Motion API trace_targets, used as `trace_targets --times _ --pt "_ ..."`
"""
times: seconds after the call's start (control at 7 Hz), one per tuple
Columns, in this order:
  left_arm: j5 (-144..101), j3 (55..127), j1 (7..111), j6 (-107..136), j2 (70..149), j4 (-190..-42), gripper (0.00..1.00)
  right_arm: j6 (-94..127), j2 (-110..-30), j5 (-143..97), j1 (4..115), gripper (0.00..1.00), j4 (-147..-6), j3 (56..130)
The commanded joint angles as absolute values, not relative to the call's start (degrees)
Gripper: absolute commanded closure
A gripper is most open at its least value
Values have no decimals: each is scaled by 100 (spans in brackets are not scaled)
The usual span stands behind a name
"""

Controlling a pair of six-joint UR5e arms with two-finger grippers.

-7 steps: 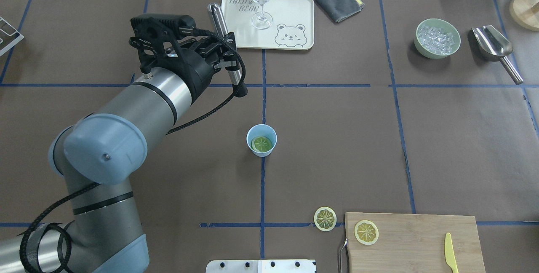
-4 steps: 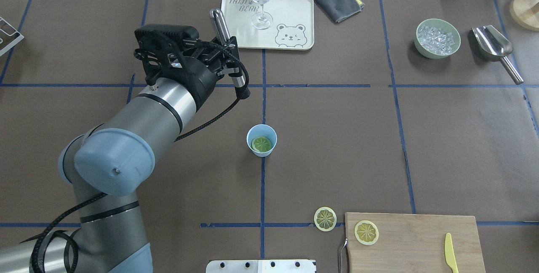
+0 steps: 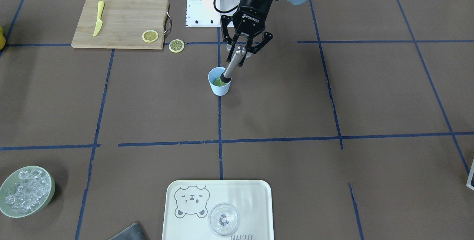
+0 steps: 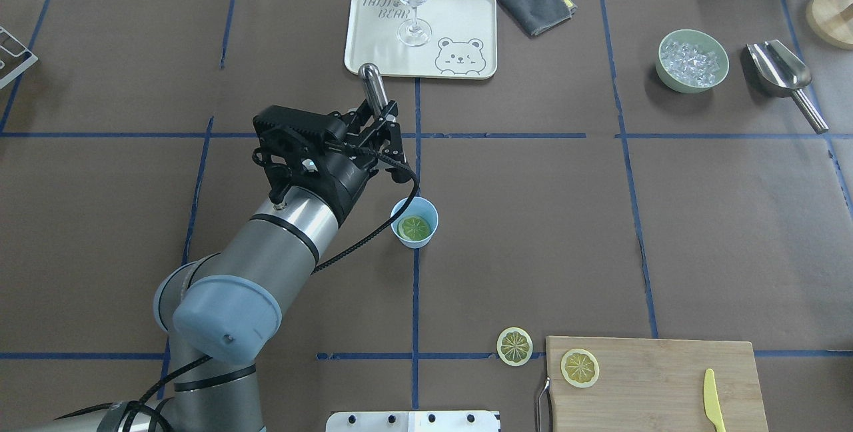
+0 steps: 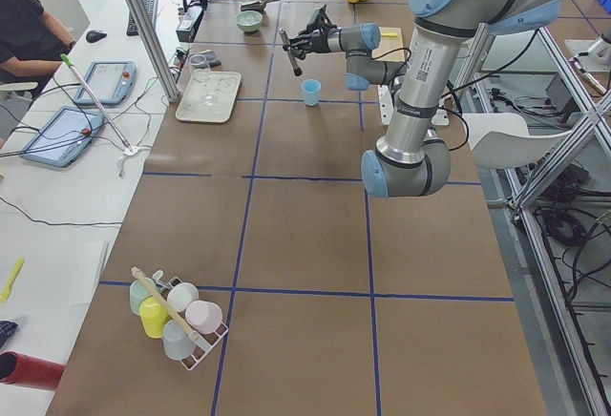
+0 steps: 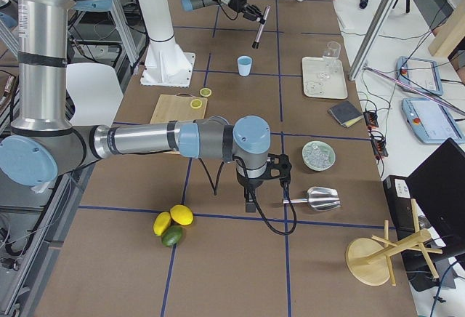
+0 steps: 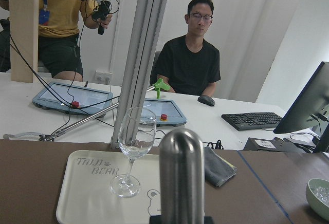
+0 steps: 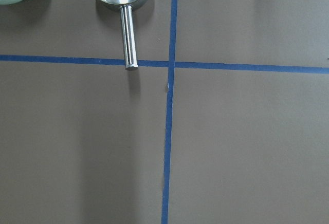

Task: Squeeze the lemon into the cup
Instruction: 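Lower the muddler into the cup and press down on the lemon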

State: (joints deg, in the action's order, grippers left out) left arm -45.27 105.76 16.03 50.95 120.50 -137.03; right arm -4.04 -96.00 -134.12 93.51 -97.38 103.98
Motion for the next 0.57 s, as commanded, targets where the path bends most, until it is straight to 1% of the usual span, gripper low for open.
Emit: trace_targets --times 0.0,0.14,0.43 --pt "-4509 10380 1494 4817 12041 -14150 100 -492 -9598 -13465 9369 0 -9703 10336" --pt "-4509 10380 1485 4625 12041 -14159 100 -483 -9572 -13474 9360 0 -9703 10336" --pt "-4500 10135 1442 4588 12119 -14168 100 -492 -9510 -13518 9360 0 -9703 10178"
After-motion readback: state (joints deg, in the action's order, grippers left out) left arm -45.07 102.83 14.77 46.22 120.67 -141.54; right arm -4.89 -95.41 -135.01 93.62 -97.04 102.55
